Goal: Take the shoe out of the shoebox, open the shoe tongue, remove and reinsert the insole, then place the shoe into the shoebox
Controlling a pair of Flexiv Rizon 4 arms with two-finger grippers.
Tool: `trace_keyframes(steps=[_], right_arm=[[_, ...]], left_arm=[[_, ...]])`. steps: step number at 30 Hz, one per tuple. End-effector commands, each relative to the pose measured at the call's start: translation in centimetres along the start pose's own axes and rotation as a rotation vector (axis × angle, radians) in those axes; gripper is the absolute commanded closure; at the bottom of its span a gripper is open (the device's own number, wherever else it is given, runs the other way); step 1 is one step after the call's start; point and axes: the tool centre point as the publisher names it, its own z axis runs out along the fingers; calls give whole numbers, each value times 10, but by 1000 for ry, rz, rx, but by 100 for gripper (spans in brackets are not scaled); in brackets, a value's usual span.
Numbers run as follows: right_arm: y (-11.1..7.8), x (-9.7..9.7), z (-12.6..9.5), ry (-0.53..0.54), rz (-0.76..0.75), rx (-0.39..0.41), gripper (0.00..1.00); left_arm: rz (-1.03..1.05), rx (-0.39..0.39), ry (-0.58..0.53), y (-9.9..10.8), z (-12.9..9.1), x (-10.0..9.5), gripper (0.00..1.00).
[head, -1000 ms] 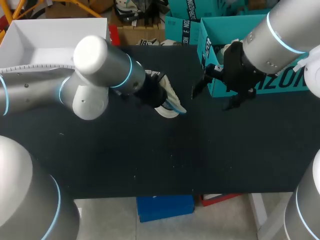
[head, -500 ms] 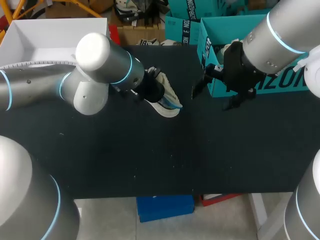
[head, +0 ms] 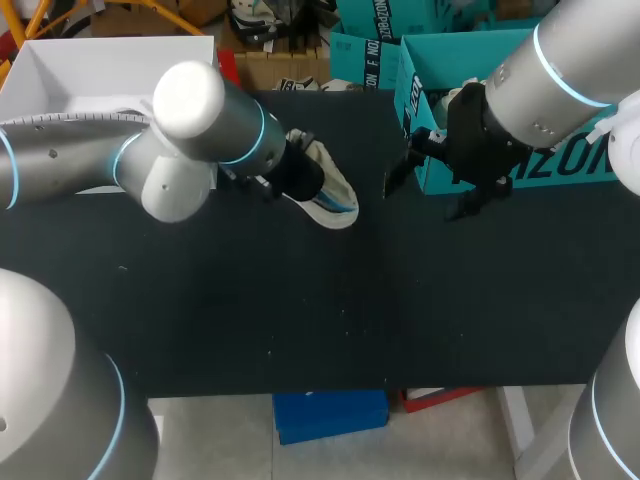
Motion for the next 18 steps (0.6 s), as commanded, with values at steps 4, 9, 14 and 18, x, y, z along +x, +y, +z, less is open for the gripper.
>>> trace_keyframes(steps=[4, 9, 14, 18], right_arm=[[0, 1, 1, -2, 1, 0, 0], [0, 1, 1, -2, 1, 0, 0], [0, 1, 1, -2, 1, 0, 0], [0, 1, 1, -2, 1, 0, 0]], left_arm=[[-2, 13, -1, -4, -4, -1, 100], [-39, 56, -5, -9, -7, 0, 67], [-67, 80, -28, -11, -16, 5, 27], [-69, 88, -40, -12, -26, 7, 0]])
